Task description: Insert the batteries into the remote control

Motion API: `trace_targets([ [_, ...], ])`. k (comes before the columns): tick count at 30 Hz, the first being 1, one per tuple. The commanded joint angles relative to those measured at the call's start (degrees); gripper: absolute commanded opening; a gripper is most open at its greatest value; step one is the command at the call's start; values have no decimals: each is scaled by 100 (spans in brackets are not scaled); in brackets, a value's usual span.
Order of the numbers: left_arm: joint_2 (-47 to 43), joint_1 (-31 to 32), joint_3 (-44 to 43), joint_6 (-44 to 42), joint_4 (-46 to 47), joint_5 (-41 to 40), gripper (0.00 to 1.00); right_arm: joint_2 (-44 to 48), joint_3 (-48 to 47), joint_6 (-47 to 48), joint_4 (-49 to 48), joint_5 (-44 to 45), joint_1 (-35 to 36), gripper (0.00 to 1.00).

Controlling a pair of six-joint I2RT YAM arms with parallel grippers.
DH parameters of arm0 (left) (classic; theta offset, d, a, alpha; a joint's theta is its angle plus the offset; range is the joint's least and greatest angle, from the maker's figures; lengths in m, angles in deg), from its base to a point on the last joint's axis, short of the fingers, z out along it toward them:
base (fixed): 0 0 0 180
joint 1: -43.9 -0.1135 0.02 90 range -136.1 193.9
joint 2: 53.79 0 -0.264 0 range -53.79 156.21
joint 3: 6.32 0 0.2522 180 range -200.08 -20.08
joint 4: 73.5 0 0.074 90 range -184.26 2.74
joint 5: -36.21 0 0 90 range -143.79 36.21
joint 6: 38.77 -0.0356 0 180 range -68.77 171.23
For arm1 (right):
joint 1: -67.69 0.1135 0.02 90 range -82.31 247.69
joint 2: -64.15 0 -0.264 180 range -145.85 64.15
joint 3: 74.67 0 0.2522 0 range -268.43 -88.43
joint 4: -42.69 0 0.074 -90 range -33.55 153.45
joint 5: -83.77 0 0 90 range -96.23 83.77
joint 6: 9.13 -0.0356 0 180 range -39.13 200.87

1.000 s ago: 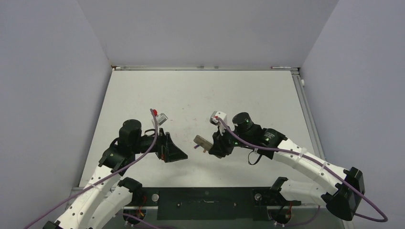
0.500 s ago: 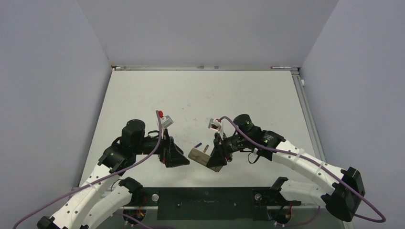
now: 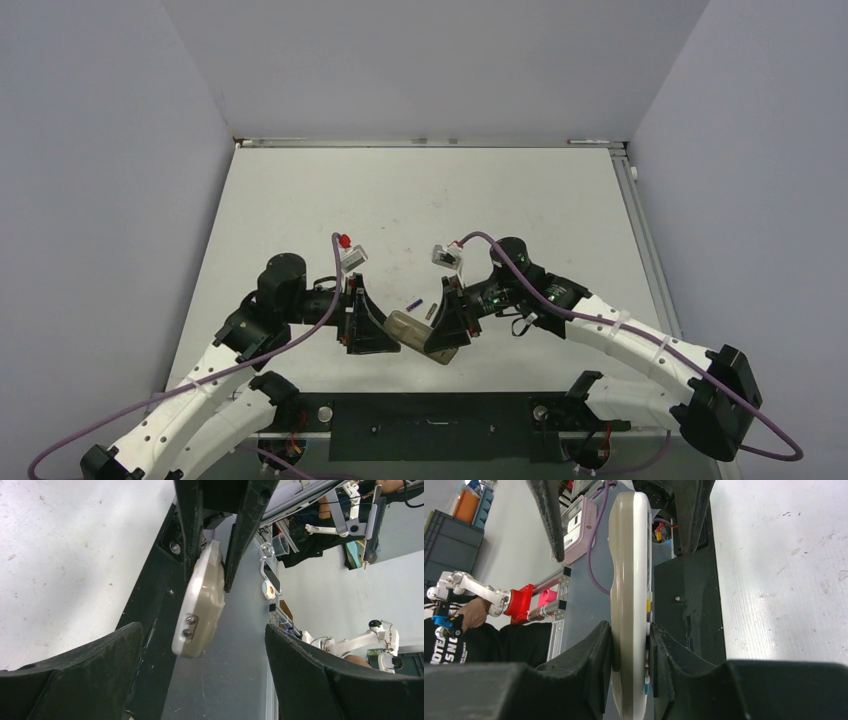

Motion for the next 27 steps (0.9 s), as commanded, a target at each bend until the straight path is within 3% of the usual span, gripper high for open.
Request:
trace_targets([
  [1,-55,109,-14,378,804,265,87,-125,28,-394,-950,-219,64,9],
  [8,-99,172,40,396,852,261,70,-274,55,-629,-1214,-225,162,9],
  [19,-122,224,70,387,896,245,53,-320,46,-712,-1273,-196,278,9],
  [27,-145,246,74,376,922,282,34,-340,30,-738,-1277,-148,305,9],
])
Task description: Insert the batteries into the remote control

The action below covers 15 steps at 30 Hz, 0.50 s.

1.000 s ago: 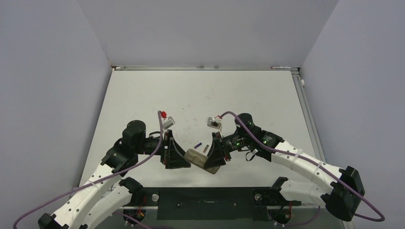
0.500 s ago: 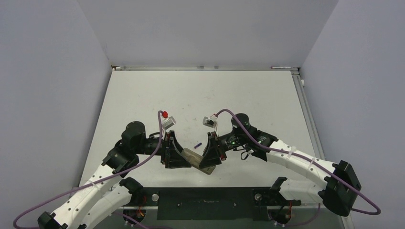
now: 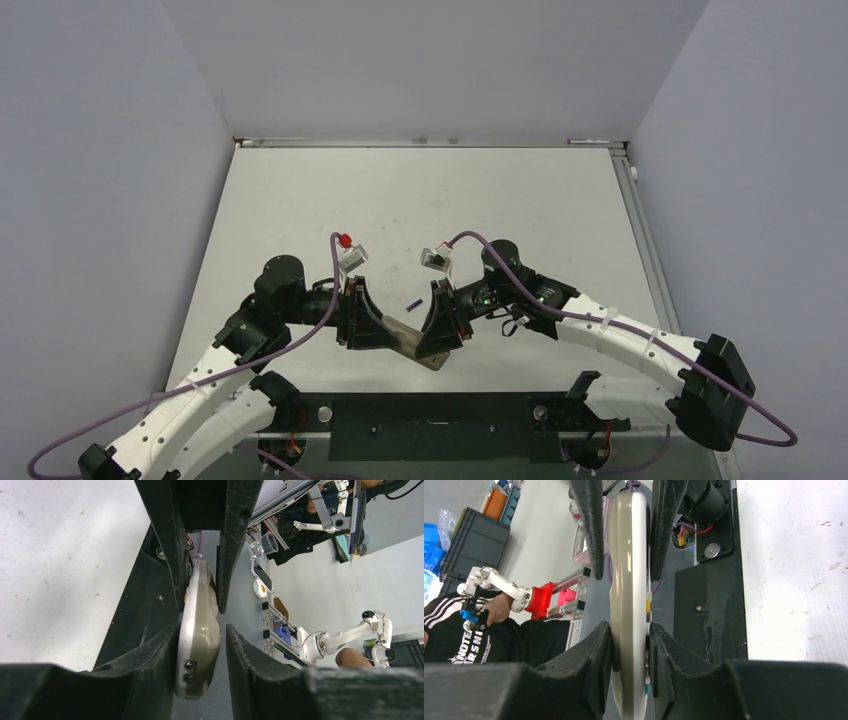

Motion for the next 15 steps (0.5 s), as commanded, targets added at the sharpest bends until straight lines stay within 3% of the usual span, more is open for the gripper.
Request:
trace_targets([
  [1,-77,50,16,-10,328,138,32,-3,-15,41,-328,7,20,9],
  [3,-72,64,28,-9,336,138,22,-19,-16,50,-319,18,25,9],
  [5,-69,76,41,-11,340,131,1,-21,-26,95,-267,43,29,9],
  [8,-104,94,48,-14,321,46,0,-22,-40,147,-209,89,27,11],
  [15,-159,94,77,-66,201,-265,0,100,-130,550,243,448,26,33],
])
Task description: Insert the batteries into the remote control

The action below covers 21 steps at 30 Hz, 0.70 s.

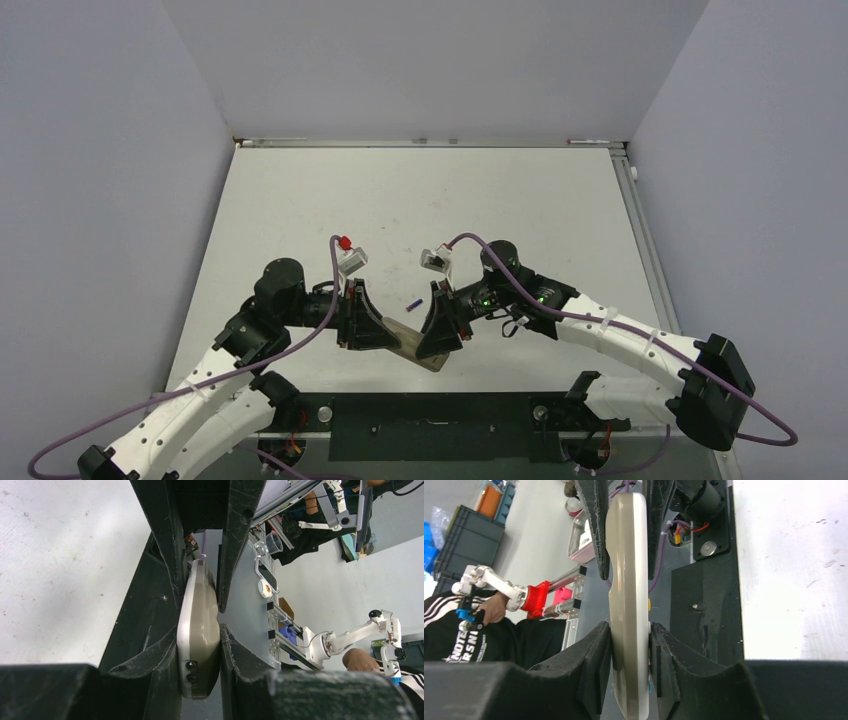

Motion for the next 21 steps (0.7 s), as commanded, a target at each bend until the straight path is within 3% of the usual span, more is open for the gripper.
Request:
trace_targets([
  [1,-63,35,-1,32,145,-237,0,120,-149,487,220,512,3,35],
  [13,-191,35,45,-36,-239,-977,0,654,-221,892,1249,2012,-145,53],
  [21,-259,31,159,16,-342,-1322,0,1539,-47,706,1647,3934,-172,59],
])
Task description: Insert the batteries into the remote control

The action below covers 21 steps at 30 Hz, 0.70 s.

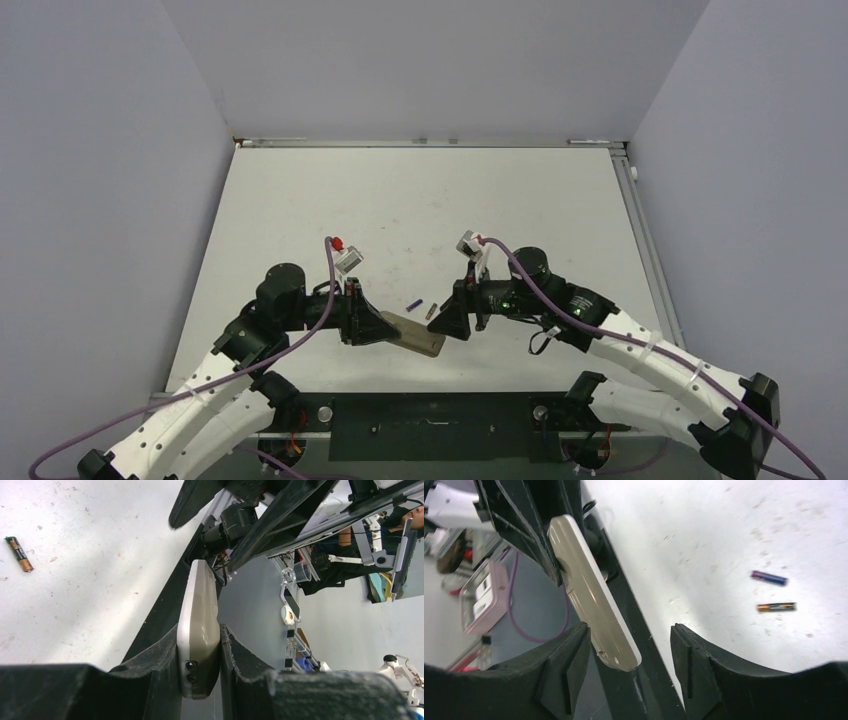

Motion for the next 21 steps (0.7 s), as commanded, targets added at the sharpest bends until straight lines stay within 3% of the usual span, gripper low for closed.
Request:
trace_targets([
  [1,-95,12,22,20,40,-317,0,602,7,-68,140,1458,-51,59],
  [5,-111,3,79,151,64,-577,0,1048,151,-287,306,2118,-61,60],
  [21,-459,-15,411,981,392,-1535,0,1749,688,-1568,-44,2057,-68,66],
])
